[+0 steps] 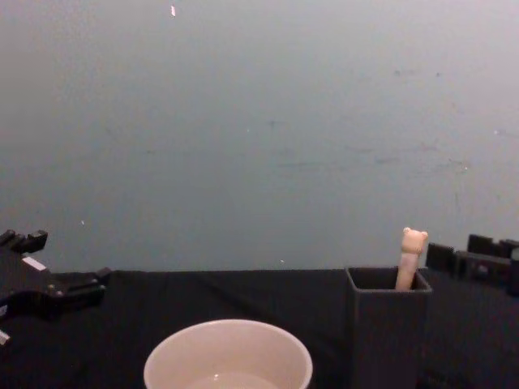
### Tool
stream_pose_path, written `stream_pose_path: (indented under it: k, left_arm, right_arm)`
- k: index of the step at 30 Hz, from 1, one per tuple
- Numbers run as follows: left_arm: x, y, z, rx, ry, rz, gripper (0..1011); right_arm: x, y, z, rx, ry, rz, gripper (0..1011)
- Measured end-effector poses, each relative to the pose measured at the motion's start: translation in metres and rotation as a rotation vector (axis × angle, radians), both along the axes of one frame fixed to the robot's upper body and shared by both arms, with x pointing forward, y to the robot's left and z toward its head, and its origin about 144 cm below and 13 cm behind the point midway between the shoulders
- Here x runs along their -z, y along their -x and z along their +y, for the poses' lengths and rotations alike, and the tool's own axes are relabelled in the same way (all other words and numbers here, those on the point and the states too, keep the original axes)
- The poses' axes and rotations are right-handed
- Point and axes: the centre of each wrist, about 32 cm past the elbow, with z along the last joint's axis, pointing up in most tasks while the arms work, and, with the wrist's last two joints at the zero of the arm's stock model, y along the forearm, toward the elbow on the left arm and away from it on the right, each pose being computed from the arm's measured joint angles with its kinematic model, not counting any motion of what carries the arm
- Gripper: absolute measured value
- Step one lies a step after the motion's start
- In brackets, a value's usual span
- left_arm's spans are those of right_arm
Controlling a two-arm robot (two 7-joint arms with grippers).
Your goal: Pick up the stirring spoon with one hand, stir inside the cup, then place it back in its original position.
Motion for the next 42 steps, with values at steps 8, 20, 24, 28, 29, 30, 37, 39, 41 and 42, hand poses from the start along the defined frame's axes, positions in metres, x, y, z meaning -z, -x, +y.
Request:
stream_pose_path:
  k: [8, 20, 24, 28, 29, 30, 37, 39, 41, 42]
  left_arm:
    - [0.000, 0.000, 0.000, 0.000, 0.000, 0.000, 1001]
    - [0.000, 0.000, 0.000, 0.000, 0.000, 0.000, 1001]
    - [0.000, 0.000, 0.000, 0.000, 0.000, 0.000, 1001]
    - [0.000, 0.000, 0.000, 0.000, 0.000, 0.000, 1001]
    - [0.000, 0.000, 0.000, 0.000, 0.000, 0.000, 1001]
    - [0.000, 0.000, 0.000, 0.000, 0.000, 0.000, 1001]
    - [0.000, 0.000, 0.000, 0.000, 0.000, 0.000, 1001]
    - [0.000, 0.000, 0.000, 0.000, 0.000, 0.000, 1001]
    - [0.000, 0.000, 0.000, 0.000, 0.000, 0.000, 1001]
    - [0.000, 0.000, 0.000, 0.000, 0.000, 0.000, 1001]
  right_arm:
    - [0.002, -0.020, 0.005, -0.045, 0.031, -0.010, 1000]
    - [0.004, -0.043, 0.013, -0.078, 0.045, -0.024, 1000]
    - [0.004, -0.046, 0.015, -0.086, 0.045, -0.026, 1000]
    - [0.004, -0.047, 0.017, -0.090, 0.050, -0.032, 1000]
    - [0.004, -0.047, 0.017, -0.090, 0.051, -0.032, 1000]
    - [0.004, -0.047, 0.017, -0.090, 0.051, -0.032, 1002]
    - [0.004, -0.047, 0.016, -0.089, 0.050, -0.032, 1000]
    - [0.004, -0.047, 0.016, -0.088, 0.049, -0.032, 1000]
    - [0.004, -0.047, 0.016, -0.088, 0.049, -0.031, 977]
    - [0.004, -0.047, 0.016, -0.088, 0.049, -0.031, 964]
